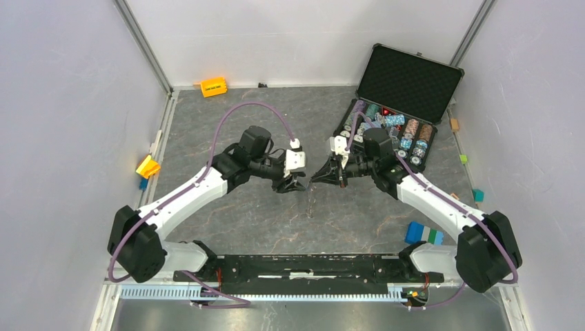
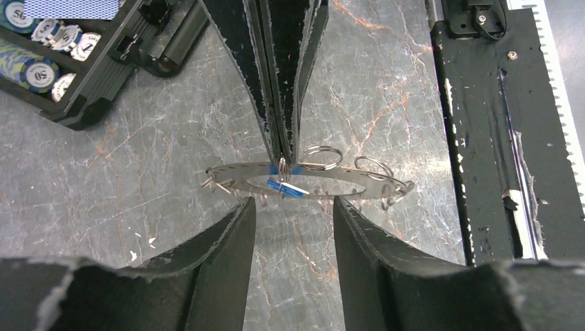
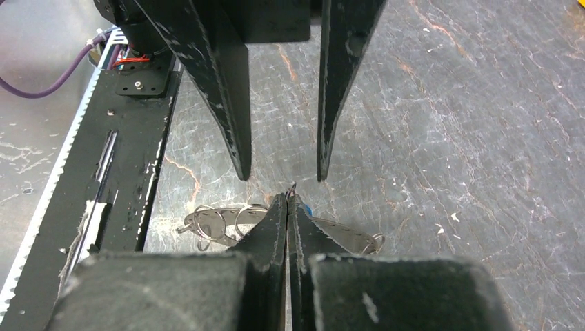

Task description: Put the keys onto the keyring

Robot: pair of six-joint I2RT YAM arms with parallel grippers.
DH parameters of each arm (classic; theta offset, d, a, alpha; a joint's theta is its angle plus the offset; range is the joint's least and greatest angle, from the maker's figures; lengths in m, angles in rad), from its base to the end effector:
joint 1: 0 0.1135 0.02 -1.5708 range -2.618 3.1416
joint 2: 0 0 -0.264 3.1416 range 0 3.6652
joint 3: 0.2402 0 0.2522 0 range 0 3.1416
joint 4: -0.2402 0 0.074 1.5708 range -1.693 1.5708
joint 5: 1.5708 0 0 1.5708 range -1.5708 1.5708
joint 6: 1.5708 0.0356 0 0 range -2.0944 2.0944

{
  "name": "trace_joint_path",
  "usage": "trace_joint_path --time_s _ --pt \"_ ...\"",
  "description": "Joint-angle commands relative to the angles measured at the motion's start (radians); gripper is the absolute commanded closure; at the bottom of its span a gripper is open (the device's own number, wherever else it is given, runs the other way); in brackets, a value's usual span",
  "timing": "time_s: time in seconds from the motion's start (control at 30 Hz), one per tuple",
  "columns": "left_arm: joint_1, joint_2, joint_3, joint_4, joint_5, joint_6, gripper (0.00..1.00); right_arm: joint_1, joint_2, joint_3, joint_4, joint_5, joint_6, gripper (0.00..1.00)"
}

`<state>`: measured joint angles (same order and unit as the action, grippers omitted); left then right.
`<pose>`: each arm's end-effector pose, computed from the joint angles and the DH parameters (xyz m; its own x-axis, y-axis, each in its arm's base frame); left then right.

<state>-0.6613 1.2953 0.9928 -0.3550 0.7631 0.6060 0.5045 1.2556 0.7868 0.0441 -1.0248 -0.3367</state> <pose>0.2049 -0.1907 0.2909 0.1023 0.4420 -0.8912 0.9944 -0.0212 0.1037 0.2200 0.1562 0.2692 -0.0323 -0.2138 -0.9763 -0.9995 0.0080 0.0313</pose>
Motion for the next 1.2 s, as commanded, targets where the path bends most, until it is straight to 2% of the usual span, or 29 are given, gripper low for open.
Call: trace_joint_path --time_s 0.0,0.57,0.9,1.17 --pt "0.003 0.042 0.021 0.043 0.085 0.057 0.51 -0.001 -0.045 0.020 0.072 -0.042 0.028 1.00" --pt "0.004 0.082 0.024 0.069 0.105 0.023 0.98 -0.003 -0.061 0.002 0.105 -0.044 0.057 1.00" --pt "0.003 0.120 0.023 0.127 0.138 -0.067 0.97 -0.004 -0.081 -0.013 0.135 -0.029 0.079 1.00" --pt "0.003 0.128 0.029 0.140 0.135 -0.097 0.83 -0.006 -0.085 -0.026 0.142 -0.017 0.076 1.00"
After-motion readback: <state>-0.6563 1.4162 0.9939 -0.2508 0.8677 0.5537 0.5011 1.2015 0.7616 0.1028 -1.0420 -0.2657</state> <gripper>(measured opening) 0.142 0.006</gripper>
